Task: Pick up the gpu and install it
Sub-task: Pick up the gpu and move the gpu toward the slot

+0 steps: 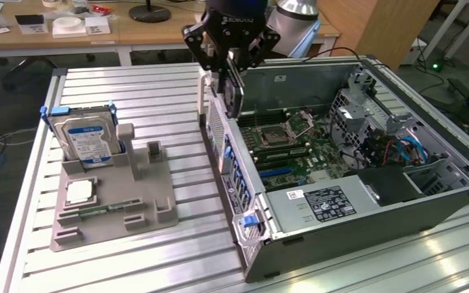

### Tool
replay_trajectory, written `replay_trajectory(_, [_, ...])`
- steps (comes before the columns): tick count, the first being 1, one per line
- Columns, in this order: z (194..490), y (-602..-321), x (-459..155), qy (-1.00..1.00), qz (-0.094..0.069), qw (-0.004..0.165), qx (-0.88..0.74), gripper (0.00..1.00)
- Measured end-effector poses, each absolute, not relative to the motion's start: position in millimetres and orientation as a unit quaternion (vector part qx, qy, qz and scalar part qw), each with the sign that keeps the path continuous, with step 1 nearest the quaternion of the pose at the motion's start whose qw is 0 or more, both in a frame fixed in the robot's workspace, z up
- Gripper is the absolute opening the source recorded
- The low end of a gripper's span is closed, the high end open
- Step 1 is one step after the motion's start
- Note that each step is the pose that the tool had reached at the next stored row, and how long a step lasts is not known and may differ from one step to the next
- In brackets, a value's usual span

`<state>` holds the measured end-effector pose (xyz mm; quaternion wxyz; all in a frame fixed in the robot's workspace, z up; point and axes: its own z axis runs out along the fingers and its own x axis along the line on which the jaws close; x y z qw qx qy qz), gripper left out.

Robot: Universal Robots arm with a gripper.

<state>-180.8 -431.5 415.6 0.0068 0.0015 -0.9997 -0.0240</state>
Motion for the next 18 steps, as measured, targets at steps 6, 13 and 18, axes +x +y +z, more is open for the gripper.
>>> replay_trajectory(6, [414.3, -431.4, -158.3, -1.0, -0.024, 0.007, 0.002, 0.28])
replay_trajectory(13, [412.6, -431.1, -131.8, -1.0, -0.024, 0.007, 0.002, 0.28])
replay_trajectory(18, [411.3, -430.9, -111.0, -1.0, -0.024, 0.007, 0.002, 0.28])
